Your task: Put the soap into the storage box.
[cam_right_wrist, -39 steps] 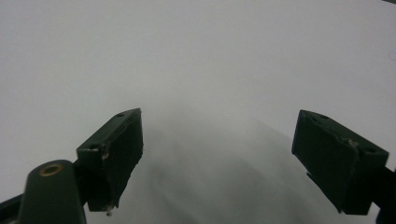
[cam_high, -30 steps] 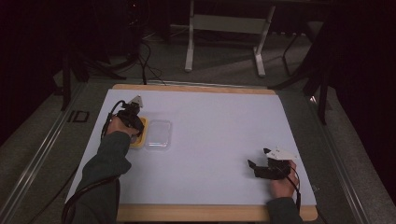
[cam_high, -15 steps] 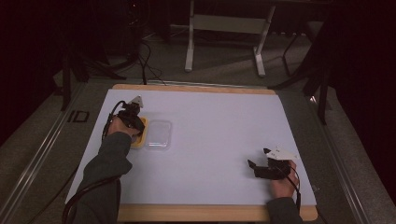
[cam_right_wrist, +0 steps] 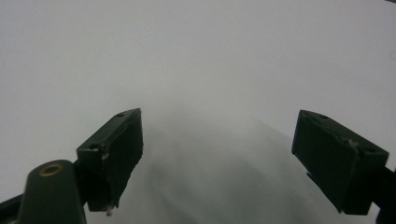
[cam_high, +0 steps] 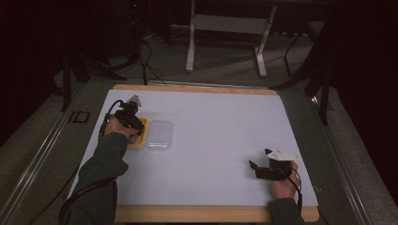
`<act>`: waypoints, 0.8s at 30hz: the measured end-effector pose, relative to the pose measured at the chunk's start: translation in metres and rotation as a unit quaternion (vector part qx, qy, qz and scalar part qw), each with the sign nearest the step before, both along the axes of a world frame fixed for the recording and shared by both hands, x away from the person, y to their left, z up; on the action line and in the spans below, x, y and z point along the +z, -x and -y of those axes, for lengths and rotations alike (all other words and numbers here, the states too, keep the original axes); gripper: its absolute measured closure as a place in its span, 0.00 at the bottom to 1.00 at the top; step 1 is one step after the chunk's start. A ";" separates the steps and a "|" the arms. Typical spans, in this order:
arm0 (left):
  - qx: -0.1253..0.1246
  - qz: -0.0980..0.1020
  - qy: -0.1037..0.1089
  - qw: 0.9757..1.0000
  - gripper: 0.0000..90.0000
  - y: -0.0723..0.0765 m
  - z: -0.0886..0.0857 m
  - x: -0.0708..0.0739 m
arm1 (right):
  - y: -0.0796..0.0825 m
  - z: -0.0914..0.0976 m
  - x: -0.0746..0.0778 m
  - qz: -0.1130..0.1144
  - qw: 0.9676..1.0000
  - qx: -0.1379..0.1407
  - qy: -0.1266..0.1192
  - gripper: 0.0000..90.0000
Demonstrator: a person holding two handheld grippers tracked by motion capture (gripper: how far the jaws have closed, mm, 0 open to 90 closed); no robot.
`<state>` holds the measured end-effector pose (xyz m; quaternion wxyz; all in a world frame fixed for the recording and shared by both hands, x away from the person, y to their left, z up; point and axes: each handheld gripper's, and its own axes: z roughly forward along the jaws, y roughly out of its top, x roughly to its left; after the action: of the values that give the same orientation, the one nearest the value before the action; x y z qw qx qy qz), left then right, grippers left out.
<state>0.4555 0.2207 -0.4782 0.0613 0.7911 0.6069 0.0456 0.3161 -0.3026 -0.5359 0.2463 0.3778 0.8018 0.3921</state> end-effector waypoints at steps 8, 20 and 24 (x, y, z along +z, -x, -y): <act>-0.039 0.034 0.008 0.999 0.47 0.006 0.003 0.010 | 0.000 0.000 0.000 0.000 1.000 0.000 0.001 0.18; -0.081 0.073 0.009 0.994 0.48 0.017 0.007 0.026 | 0.000 0.000 0.000 0.001 1.000 0.000 0.002 0.18; -0.095 0.084 0.014 0.992 0.48 0.022 0.007 0.030 | 0.000 0.000 0.000 -0.001 1.000 -0.001 0.002 0.18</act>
<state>0.4331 0.2141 -0.4477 0.1272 0.8376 0.5222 0.0974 0.3160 -0.3023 -0.5359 0.2465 0.3781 0.8026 0.3900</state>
